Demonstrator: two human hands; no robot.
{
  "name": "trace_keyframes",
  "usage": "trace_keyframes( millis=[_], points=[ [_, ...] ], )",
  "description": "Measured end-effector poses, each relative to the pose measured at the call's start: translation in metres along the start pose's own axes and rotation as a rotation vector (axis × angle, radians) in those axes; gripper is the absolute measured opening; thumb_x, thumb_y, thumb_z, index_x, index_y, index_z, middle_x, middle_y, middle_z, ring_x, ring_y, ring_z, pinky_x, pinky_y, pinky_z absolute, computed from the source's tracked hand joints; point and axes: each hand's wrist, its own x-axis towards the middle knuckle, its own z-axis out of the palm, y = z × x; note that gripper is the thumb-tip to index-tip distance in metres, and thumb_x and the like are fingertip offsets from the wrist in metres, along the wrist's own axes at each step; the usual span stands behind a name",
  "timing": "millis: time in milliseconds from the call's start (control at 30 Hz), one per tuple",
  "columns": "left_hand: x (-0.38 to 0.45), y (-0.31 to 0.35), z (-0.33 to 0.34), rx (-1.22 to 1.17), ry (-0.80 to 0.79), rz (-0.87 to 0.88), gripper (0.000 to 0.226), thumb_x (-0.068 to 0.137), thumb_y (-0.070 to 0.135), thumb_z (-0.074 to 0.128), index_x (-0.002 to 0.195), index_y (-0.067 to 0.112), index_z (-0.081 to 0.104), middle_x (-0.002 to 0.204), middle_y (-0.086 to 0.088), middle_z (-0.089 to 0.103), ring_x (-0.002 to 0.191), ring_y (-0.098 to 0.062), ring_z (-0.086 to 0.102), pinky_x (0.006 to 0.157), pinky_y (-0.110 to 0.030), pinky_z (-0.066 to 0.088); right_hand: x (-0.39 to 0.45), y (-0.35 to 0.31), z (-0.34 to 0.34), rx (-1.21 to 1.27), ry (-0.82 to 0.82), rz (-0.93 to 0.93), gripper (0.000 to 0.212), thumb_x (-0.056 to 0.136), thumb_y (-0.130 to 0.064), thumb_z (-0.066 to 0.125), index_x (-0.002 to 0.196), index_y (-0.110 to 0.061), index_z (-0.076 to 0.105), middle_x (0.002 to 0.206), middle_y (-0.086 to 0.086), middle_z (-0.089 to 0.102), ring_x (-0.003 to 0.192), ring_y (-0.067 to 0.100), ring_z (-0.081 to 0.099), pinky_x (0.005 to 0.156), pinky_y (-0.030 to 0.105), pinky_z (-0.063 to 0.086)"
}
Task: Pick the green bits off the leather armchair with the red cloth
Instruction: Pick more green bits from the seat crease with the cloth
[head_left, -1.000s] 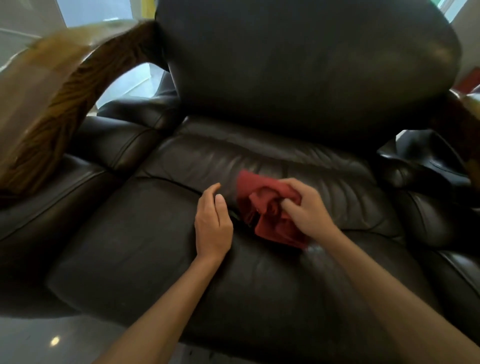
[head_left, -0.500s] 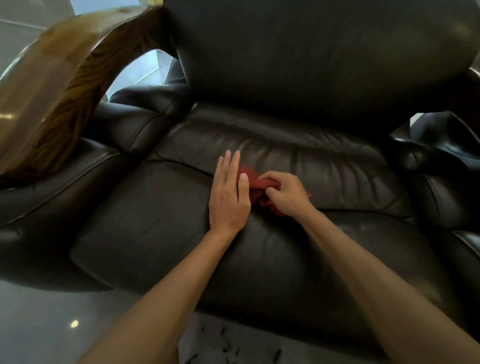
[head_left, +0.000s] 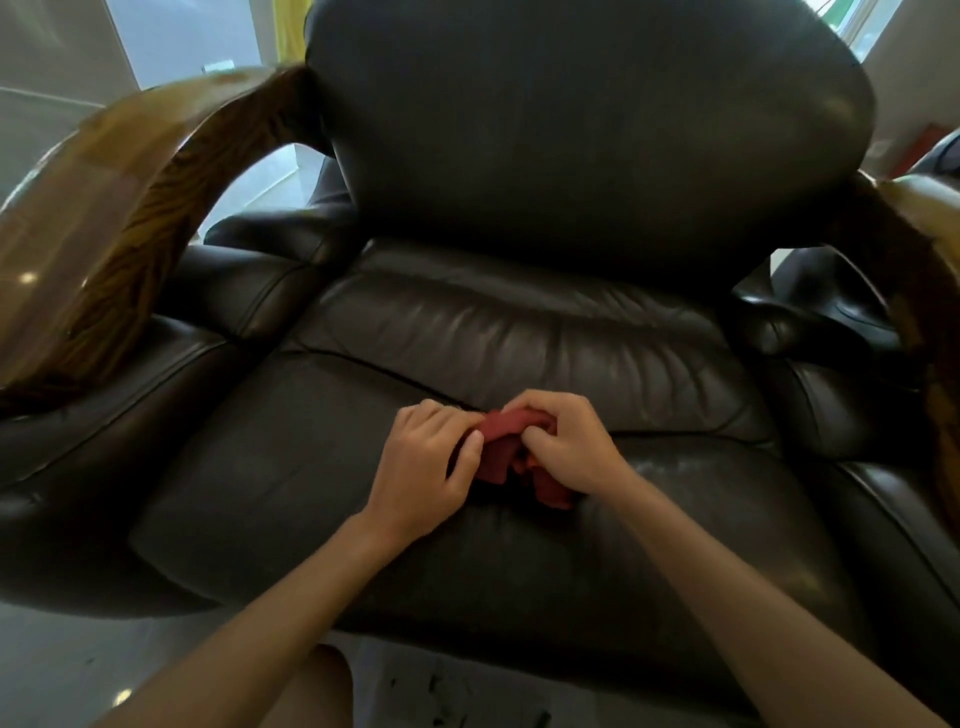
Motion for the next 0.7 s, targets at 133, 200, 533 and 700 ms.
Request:
trace_keyframes(
  millis=[133, 200, 533, 700],
  points=[
    [0.025, -0.012, -0.016, 0.025, 0.013, 0.055, 0.03, 0.082, 0.026, 0.055, 0.107, 0.009, 0.059, 0.106, -0.005, 0.064, 0.103, -0.019, 0.054, 0.091, -0.033, 0.038, 0.036, -0.016, -0.013, 0.057, 0.089, -0.14, 0.043, 0.064, 0.0, 0.044, 0.095, -0.013, 0.07, 0.096, 0.005, 0.072, 0.092, 0.013, 0.066, 0.084, 0.025, 0.051],
    [0.039, -0.023, -0.021, 0.043, 0.021, 0.008, 0.031, 0.078, 0.018, 0.062, 0.107, 0.008, 0.058, 0.111, -0.007, 0.063, 0.106, -0.021, 0.054, 0.095, -0.031, 0.038, 0.059, -0.021, -0.012, 0.04, 0.056, -0.158, 0.044, 0.067, 0.0, 0.045, 0.1, -0.016, 0.069, 0.101, 0.005, 0.071, 0.097, 0.013, 0.065, 0.085, 0.026, 0.051],
    [0.039, -0.068, -0.01, 0.077, -0.361, -0.266, 0.024, 0.078, 0.017, 0.055, 0.083, 0.019, 0.032, 0.107, -0.011, 0.064, 0.09, -0.032, 0.059, 0.079, -0.043, 0.047, 0.071, 0.022, 0.032, -0.429, -0.208, -0.049, 0.049, 0.075, 0.003, 0.051, 0.12, -0.014, 0.06, 0.124, 0.009, 0.063, 0.118, 0.026, 0.053, 0.1, 0.026, 0.033],
    [0.024, -0.042, -0.01, 0.046, -0.312, -0.173, 0.022, 0.071, 0.018, 0.057, 0.08, 0.015, 0.037, 0.096, -0.008, 0.066, 0.081, -0.027, 0.058, 0.073, -0.036, 0.045, 0.04, 0.013, 0.013, -0.443, -0.205, 0.014, 0.043, 0.076, -0.002, 0.05, 0.111, -0.022, 0.064, 0.109, 0.003, 0.07, 0.104, 0.024, 0.061, 0.089, 0.032, 0.044]
  ],
)
